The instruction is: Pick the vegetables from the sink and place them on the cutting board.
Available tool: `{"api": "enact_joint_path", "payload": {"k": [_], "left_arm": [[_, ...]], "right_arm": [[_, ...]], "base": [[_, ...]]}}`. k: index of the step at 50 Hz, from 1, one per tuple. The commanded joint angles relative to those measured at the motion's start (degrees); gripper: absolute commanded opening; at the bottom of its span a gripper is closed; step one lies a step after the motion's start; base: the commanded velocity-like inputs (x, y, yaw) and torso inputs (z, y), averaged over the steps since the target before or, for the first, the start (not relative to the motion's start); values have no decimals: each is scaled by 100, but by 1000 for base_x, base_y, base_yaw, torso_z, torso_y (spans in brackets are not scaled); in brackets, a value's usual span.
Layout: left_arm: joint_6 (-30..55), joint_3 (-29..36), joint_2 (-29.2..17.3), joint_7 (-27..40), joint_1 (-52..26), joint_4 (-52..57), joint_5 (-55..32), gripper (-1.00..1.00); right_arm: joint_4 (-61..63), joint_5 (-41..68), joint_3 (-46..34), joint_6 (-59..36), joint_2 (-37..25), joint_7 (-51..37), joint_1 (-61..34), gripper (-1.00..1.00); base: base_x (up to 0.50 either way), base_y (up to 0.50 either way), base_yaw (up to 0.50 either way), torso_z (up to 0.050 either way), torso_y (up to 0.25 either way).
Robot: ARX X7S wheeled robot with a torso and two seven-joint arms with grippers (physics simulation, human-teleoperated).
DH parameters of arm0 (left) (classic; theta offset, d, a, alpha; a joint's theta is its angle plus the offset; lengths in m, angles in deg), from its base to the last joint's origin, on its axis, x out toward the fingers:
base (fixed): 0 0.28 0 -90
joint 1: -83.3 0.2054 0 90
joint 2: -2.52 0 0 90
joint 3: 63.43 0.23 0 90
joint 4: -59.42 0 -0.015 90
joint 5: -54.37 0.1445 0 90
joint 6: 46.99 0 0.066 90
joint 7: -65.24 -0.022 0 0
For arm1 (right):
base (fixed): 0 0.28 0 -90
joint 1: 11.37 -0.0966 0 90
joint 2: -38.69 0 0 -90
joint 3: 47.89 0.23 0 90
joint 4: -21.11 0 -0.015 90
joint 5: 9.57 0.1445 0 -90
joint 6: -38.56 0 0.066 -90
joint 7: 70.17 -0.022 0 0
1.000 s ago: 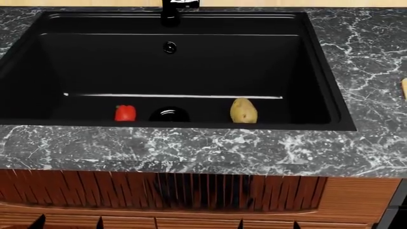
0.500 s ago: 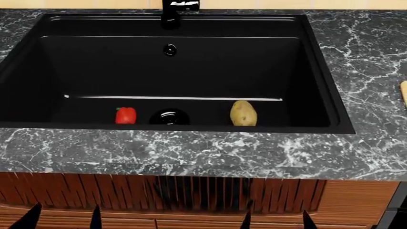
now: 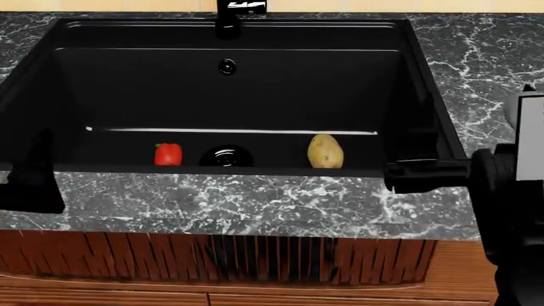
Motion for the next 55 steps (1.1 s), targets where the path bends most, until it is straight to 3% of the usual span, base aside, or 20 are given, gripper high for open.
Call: {"api": "enact_joint_path", "payload": {"k": [1,7,14,22,55], "left_arm": [[1465,-164,-450,-142,-1512,-147,-318,100],[1480,353,-801,-285,-2482,-972,-144,100],[1554,307,-868,-407,-2788,-1587,-161,100],[1449,545,-962,-478,-2899,-1763,-108,100],[1647,630,-1117,-480,-2919,-1554,-224,100]], "right_arm": [[-484,376,-81,-1226,-502,406,-1633,100],[-1824,181,-644,-800,-642,862,-2271,100],[-2029,281,-523,-1150,-518,763,-2534,100],[-1832,309,-432,-1289,-616,682,-2238,100],[-1524,485,-660,-1648,-587,593,-2305,100]], "base": [[0,0,0,0,0],[0,0,0,0,0],[0,0,0,0,0],[87,0,0,0,0],[486,5,0,0,0]]}}
